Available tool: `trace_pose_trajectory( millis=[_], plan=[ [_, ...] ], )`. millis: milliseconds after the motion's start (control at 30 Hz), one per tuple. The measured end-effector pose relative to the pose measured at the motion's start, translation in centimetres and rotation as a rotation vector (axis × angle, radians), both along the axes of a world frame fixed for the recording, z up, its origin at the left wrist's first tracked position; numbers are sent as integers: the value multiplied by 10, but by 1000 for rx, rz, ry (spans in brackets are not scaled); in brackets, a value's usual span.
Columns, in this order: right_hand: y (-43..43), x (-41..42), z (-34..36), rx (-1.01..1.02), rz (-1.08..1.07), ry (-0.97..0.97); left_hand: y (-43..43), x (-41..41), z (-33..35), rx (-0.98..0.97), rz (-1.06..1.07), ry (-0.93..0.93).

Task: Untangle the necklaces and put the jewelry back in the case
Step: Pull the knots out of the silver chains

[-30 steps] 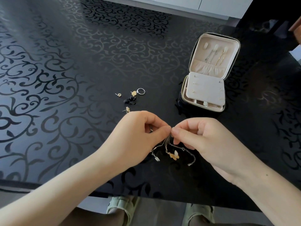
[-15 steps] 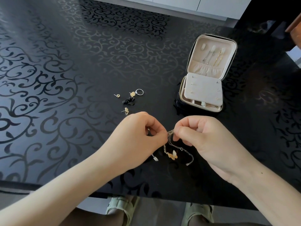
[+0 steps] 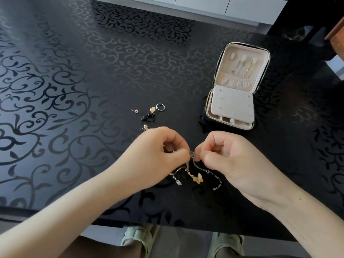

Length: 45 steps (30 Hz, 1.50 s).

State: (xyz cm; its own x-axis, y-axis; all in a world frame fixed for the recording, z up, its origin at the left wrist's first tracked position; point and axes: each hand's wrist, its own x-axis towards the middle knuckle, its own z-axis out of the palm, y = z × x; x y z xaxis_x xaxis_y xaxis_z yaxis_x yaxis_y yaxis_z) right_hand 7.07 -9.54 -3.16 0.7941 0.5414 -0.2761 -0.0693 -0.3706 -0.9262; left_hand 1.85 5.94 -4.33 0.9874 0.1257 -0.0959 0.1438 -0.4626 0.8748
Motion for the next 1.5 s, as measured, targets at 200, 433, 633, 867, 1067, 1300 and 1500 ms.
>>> trace_pose_trajectory(
  millis=[200,433,633,867,1067,1300,1500],
  plan=[
    [1,0,1,26,-57,-26,2,-1,-1,-89,-65,27],
    [2,-2,1,51,-135,74,-3,-2,0,-236,-24,61],
    [1,-3,3,118,-144,143,-4,-2,4,-379,28,96],
    [-3,-6,6,188,-149,212,-9,-1,4,-419,95,101],
    [-1,-7,4,191,-135,209,-10,2,-1,-551,128,163],
    [2,-9,4,238,-149,260,-13,3,-2,-779,122,315],
    [4,-10,3,230,-198,261,-14,3,2,-868,131,349]
  ],
)
